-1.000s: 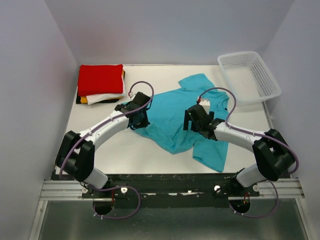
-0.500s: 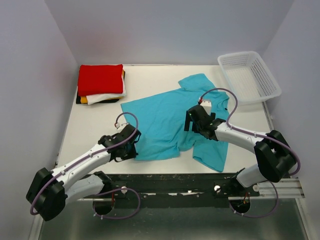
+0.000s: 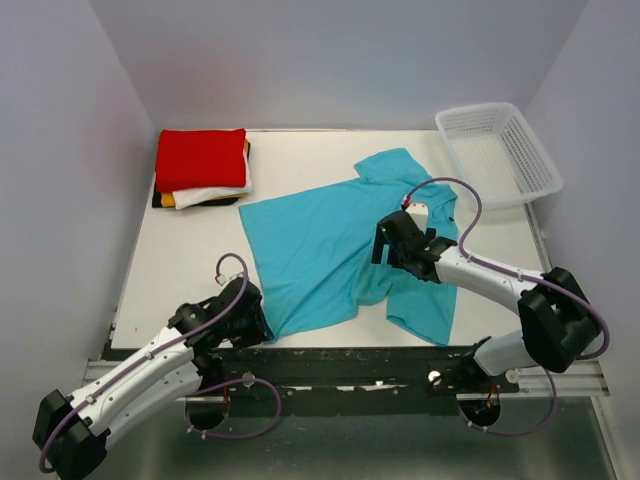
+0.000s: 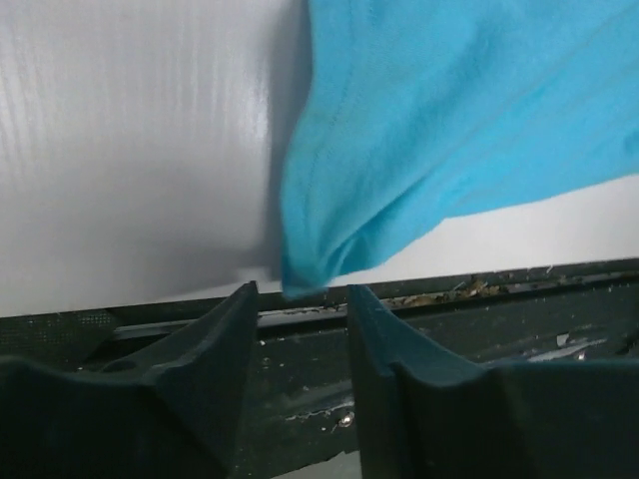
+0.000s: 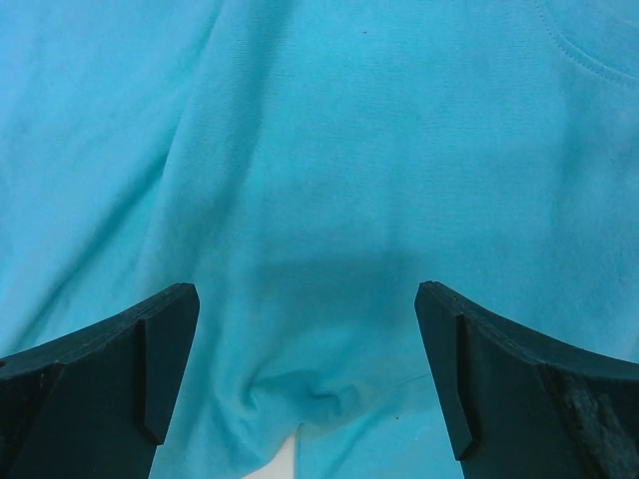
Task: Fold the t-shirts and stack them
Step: Flatten out the tshirt
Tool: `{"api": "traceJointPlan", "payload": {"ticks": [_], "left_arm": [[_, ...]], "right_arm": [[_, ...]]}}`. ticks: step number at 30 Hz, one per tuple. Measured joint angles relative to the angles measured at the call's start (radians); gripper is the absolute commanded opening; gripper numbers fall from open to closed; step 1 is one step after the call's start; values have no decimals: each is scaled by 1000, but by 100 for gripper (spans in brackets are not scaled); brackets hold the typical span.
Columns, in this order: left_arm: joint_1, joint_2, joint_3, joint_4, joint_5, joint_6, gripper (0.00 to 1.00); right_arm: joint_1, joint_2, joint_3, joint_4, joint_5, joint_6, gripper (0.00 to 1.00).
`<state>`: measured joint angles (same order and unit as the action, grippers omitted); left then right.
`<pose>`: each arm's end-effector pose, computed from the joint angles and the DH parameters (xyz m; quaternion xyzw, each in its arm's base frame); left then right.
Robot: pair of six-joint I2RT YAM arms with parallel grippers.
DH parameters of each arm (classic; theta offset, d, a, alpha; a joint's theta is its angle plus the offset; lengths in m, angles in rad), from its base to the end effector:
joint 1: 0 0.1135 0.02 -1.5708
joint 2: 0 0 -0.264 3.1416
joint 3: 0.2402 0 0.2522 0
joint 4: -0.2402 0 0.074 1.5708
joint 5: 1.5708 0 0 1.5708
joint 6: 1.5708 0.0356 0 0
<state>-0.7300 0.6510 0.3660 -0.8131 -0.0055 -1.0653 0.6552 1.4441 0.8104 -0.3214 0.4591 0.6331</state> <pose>0.0835 -0.0744 0.1646 -0.1629 0.9585 -0.1814 0.1481 0.2322 0.1585 0.1922 0.0587 0.9287 0.0038 0.3662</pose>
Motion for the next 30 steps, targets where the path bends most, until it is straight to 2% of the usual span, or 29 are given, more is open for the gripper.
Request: {"api": "traceJointPlan", "payload": {"ticks": [2, 3, 8, 12, 18, 23, 30], "left_arm": [[-3, -24, 3, -9, 21, 4, 97], [-4, -29, 7, -13, 26, 2, 98], [-5, -28, 132, -41, 15, 33, 99], [-5, 55, 236, 94, 6, 81, 99], [14, 381, 302, 348, 21, 137, 99], [95, 652, 307, 512, 88, 159, 99], [206, 778, 317, 644, 165, 152, 99]], "right_arm": [[0, -17, 0, -9, 0, 5, 100], [0, -25, 0, -14, 0, 7, 100], [0, -83, -17, -30, -17, 40, 100], [0, -158, -68, -30, -78, 87, 100], [0, -275, -242, -11, -216, 179, 100], [0, -354, -333, -38, -246, 260, 100], [0, -586, -415, -232, -224, 462, 100]]}}
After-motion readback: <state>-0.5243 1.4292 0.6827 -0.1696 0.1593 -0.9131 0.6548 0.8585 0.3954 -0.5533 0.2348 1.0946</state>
